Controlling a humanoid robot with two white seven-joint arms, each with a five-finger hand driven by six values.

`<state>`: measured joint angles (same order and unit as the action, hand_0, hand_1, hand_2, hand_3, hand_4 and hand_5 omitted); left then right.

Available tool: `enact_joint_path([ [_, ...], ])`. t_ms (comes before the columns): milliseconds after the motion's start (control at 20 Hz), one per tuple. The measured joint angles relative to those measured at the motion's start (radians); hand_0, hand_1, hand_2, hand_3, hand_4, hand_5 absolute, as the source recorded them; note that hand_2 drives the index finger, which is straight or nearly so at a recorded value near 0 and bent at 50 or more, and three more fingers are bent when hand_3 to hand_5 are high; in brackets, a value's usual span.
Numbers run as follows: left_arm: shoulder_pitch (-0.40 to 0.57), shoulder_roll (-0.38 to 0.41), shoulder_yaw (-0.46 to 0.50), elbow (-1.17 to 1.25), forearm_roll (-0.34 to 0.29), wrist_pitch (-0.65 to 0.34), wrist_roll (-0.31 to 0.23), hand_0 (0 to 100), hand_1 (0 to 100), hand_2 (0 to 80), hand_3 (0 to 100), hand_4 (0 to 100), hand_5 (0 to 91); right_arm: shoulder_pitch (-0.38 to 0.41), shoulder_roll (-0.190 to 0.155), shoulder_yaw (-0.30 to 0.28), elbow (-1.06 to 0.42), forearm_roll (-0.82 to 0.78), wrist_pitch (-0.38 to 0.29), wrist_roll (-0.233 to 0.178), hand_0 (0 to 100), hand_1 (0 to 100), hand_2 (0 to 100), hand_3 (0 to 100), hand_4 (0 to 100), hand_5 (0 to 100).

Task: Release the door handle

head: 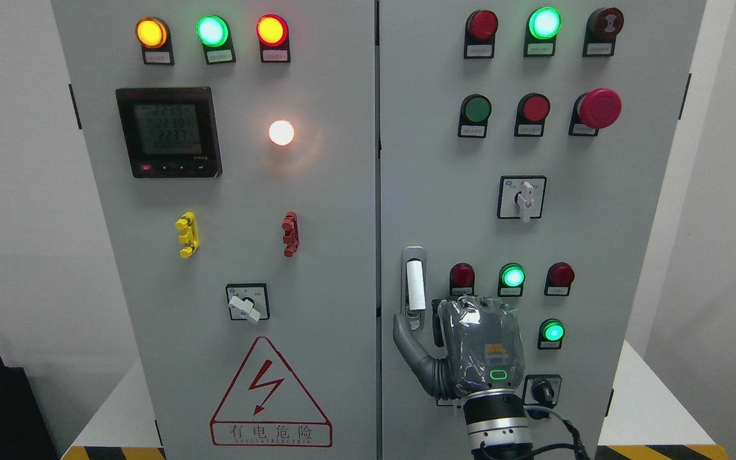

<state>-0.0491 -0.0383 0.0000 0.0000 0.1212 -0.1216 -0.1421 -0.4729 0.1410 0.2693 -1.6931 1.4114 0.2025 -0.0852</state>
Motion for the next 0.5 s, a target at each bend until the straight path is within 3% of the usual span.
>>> enact_joint_path([
  [501, 0.000, 0.000, 0.000, 0.000, 0.000, 0.000, 0.000, 12, 39, 0.0, 0, 0, 0.0, -0.012, 0.001, -0.002, 0.008, -0.003, 0.001, 0.000, 35, 6, 93, 100, 92, 95],
])
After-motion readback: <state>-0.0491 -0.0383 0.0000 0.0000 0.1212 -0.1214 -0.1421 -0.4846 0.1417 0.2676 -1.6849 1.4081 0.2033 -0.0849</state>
